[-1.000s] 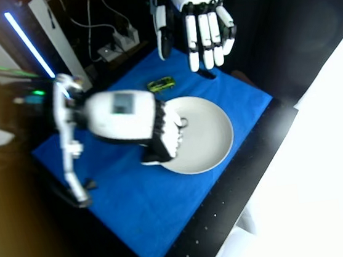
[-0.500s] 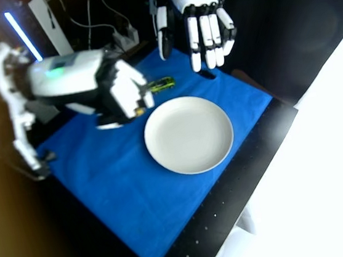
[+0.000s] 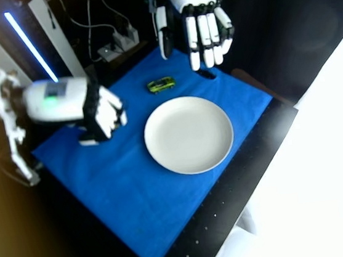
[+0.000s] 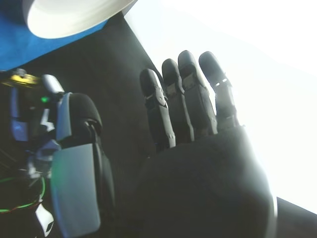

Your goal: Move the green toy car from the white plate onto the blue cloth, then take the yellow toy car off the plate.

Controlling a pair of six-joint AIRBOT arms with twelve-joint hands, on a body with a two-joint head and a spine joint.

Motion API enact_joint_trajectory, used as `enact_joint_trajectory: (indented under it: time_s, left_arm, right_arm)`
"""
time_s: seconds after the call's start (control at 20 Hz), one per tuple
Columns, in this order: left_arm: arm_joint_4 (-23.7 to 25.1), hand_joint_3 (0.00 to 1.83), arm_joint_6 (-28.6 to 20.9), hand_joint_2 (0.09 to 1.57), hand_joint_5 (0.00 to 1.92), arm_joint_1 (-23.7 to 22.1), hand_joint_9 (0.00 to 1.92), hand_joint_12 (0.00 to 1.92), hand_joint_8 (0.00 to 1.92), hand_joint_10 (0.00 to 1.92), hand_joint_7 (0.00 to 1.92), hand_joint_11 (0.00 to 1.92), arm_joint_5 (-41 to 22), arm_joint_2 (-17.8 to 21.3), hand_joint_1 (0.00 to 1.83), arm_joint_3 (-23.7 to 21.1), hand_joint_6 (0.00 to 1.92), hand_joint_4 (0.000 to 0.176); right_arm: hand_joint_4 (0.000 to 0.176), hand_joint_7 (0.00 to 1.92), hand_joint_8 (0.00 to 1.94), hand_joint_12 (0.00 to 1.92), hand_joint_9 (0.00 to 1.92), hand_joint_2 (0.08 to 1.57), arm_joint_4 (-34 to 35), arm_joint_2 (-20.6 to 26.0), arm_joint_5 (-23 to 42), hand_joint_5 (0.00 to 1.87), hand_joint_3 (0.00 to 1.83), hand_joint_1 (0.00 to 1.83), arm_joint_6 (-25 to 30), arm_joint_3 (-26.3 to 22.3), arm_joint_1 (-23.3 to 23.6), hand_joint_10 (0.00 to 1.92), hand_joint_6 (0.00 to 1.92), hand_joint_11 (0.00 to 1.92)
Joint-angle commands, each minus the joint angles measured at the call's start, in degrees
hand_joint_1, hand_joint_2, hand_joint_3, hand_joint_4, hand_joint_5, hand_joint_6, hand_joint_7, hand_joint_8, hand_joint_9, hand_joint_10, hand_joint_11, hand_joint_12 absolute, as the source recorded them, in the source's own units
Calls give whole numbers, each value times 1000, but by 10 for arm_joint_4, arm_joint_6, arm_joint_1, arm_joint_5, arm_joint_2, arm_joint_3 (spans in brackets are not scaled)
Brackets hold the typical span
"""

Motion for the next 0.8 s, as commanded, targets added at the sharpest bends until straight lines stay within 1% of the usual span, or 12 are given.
enact_joint_trajectory:
  time_s: [0.0, 0.05, 0.1, 0.15, 0.2, 0.25, 0.35, 0.4, 0.6, 0.65, 0.7, 0.75]
  left_arm:
    - [6, 0, 0, 1079, 656, -2, 539, 1376, 7, 19, 573, 0, -73, 2, 748, -1, 4, 43]
    - [6, 0, 0, 1080, 649, -1, 523, 1355, 1, 13, 560, 0, -74, 2, 745, -1, 1, 57]
    - [5, 0, 0, 1079, 646, -1, 522, 1349, 0, 13, 557, 0, -75, 2, 747, -1, 0, 54]
    - [5, 0, 0, 1073, 653, 0, 530, 1365, 3, 16, 564, 0, -76, 2, 733, -2, 3, 51]
    - [5, 1, 0, 1081, 643, 0, 518, 1349, 0, 11, 554, 0, -77, 2, 743, -2, 1, 36]
    - [5, 0, 0, 1077, 646, 0, 515, 1358, 0, 9, 551, 0, -78, 3, 751, -2, 2, 33]
    - [4, 0, 0, 1077, 646, 3, 510, 1357, 0, 7, 547, 0, -80, 3, 753, -3, 2, 35]
    - [3, 0, 0, 1075, 647, 4, 527, 1387, 7, 15, 563, 0, -82, 3, 726, -3, 2, 42]
    - [0, 1, 0, 1081, 658, 7, 537, 1398, 5, 20, 564, 0, -93, 4, 717, -5, 6, 36]
    - [0, 0, 0, 1082, 669, 8, 544, 1394, 7, 23, 574, 0, -96, 5, 733, -5, 9, 17]
    - [-1, 1, 0, 1086, 661, 9, 528, 1380, 2, 16, 562, 0, -99, 5, 735, -6, 5, 20]
    - [-2, 1, 0, 1086, 658, 9, 522, 1355, 1, 14, 552, 0, -103, 6, 727, -6, 3, 26]
  right_arm:
    - [0, 927, 1321, 1765, 1017, 1143, -1, -3, 63, 967, 0, 1250, -1, 1, 2, 1440, 854, 968]
    - [0, 907, 1346, 1807, 937, 1128, -1, -5, 61, 1055, 0, 1259, -1, 2, -1, 1480, 713, 878]
    - [0, 904, 1170, 1779, 872, 1101, -1, -8, 60, 1029, 0, 1191, -1, 5, -3, 1414, 882, 761]
    - [0, 714, 735, 1594, 674, 1039, 2, -10, 57, 811, 0, 1205, -1, 8, -5, 1042, 586, 513]
    - [0, 691, 476, 1507, 625, 988, 7, -11, 57, 753, 0, 1199, -1, 9, -6, 829, 373, 398]
    - [0, 654, 312, 1475, 492, 963, 8, -10, 57, 674, 0, 1123, -1, 9, -6, 680, 179, 211]
    - [0, 624, 253, 1511, 405, 950, 9, -4, 59, 633, 0, 1064, -1, 6, -6, 616, 107, 76]
    - [0, 483, 185, 1580, 226, 899, 11, 2, 63, 526, 0, 970, -1, 2, -6, 749, 24, 4]
    - [0, 413, 342, 1537, 195, 868, 12, 33, 96, 545, 0, 962, -1, -18, -6, 891, 14, 0]
    - [0, 229, 918, 1757, 127, 887, 16, 50, 120, 521, 5, 925, -1, -25, -6, 1212, 7, 0]
    - [0, 181, 1034, 1809, 92, 886, 25, 67, 144, 511, 4, 907, -1, -31, -6, 1294, 5, 0]
    - [0, 234, 949, 1781, 153, 898, 34, 81, 165, 548, 8, 896, -1, -33, -6, 1210, 27, 0]
